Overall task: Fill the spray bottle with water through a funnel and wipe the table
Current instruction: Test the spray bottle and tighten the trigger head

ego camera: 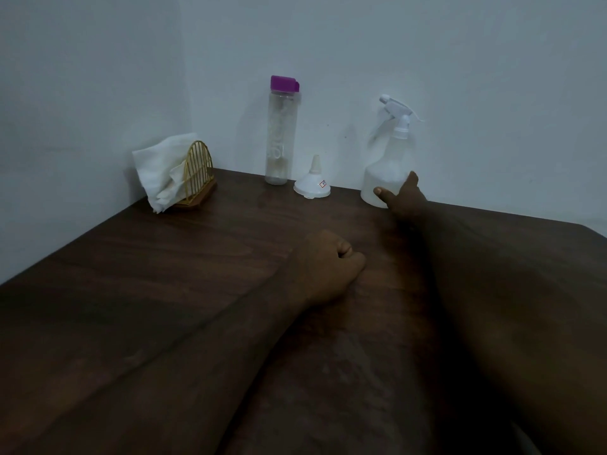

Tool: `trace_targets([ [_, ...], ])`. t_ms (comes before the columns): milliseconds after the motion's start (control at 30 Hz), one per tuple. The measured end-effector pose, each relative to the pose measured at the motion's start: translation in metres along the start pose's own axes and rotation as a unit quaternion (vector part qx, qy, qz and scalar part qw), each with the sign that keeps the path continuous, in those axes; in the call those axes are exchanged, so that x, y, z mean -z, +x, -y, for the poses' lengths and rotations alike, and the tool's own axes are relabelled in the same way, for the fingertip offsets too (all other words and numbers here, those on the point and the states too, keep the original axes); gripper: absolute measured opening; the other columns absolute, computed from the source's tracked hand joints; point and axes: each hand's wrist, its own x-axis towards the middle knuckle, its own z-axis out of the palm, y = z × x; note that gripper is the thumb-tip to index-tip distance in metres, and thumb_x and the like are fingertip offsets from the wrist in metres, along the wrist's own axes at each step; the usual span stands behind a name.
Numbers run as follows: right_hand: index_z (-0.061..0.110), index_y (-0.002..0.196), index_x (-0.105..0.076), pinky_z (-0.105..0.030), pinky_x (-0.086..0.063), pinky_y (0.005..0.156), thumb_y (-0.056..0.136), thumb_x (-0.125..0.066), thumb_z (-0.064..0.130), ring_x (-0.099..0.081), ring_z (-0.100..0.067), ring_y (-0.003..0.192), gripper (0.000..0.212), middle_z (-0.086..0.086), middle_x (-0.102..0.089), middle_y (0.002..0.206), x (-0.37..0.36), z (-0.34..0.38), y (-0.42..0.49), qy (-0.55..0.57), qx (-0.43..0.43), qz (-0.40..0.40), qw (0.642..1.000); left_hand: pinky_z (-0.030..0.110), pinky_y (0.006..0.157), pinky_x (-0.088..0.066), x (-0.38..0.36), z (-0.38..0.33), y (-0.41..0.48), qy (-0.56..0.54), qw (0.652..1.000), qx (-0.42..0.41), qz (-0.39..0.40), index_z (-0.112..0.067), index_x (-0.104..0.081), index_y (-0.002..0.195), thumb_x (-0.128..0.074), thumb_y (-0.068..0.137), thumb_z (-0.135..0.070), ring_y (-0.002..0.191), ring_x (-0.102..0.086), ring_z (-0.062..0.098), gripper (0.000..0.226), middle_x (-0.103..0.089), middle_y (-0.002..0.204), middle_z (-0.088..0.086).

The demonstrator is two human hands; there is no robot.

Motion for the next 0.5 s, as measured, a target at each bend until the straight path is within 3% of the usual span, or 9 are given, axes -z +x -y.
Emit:
trace_targets([
  [67,0.006,0.151,-0.014,-0.045,-0.036,0.109,0.089,-0.068,0.041,-0.039,-0.037,0.136,0.090,-0.019,-0.037,0.149,0.001,-0.003,0.002,-0.002,0.000,-0.005,1.000,0.030,0.058,-0.048,0.000,0.000,0.001,0.002,1.000,0.000,0.002,0.009,-0.063,0.068,-0.059,0.091,-0.021,0.050,-0.048,0.015,0.038,-0.062,0.066,0.023],
  [200,0.005,0.150,-0.016,-0.045,-0.037,0.107,0.089,-0.068,0.038,-0.041,-0.037,0.134,0.087,-0.018,-0.040,0.147,0.002,-0.005,0.003,-0.001,0.008,0.001,1.000,0.034,0.063,-0.049,0.000,0.000,0.001,0.001,1.000,-0.001,0.004,0.009,-0.062,0.068,-0.058,0.092,-0.020,0.051,-0.047,0.016,0.038,-0.062,0.067,0.024],
  [267,0.005,0.153,-0.007,-0.046,-0.035,0.112,0.089,-0.069,0.038,-0.037,-0.037,0.138,0.094,-0.018,-0.035,0.151,0.002,-0.005,0.003,0.003,0.006,0.004,1.000,0.037,0.065,-0.050,0.000,0.000,0.000,0.000,1.000,0.001,0.007,0.009,-0.062,0.068,-0.058,0.092,-0.020,0.051,-0.047,0.016,0.038,-0.061,0.066,0.023],
  [400,0.004,0.149,0.026,-0.043,-0.025,0.118,0.083,-0.075,0.039,-0.024,-0.035,0.146,0.126,-0.015,-0.017,0.161,0.002,-0.001,-0.008,-0.013,-0.024,0.012,1.000,0.040,0.064,-0.047,0.000,0.000,0.000,0.005,1.000,-0.002,-0.010,0.011,-0.061,0.068,-0.058,0.090,-0.020,0.052,-0.047,0.018,0.038,-0.061,0.067,0.026],
  [500,0.005,0.148,0.029,-0.044,-0.023,0.119,0.078,-0.079,0.041,-0.020,-0.035,0.147,0.134,-0.017,-0.012,0.162,0.003,0.010,-0.028,-0.021,-0.051,0.022,0.998,0.038,0.062,-0.047,0.000,0.000,-0.001,0.000,1.000,0.001,-0.015,0.011,-0.061,0.067,-0.058,0.089,-0.020,0.051,-0.047,0.018,0.038,-0.061,0.066,0.025],
])
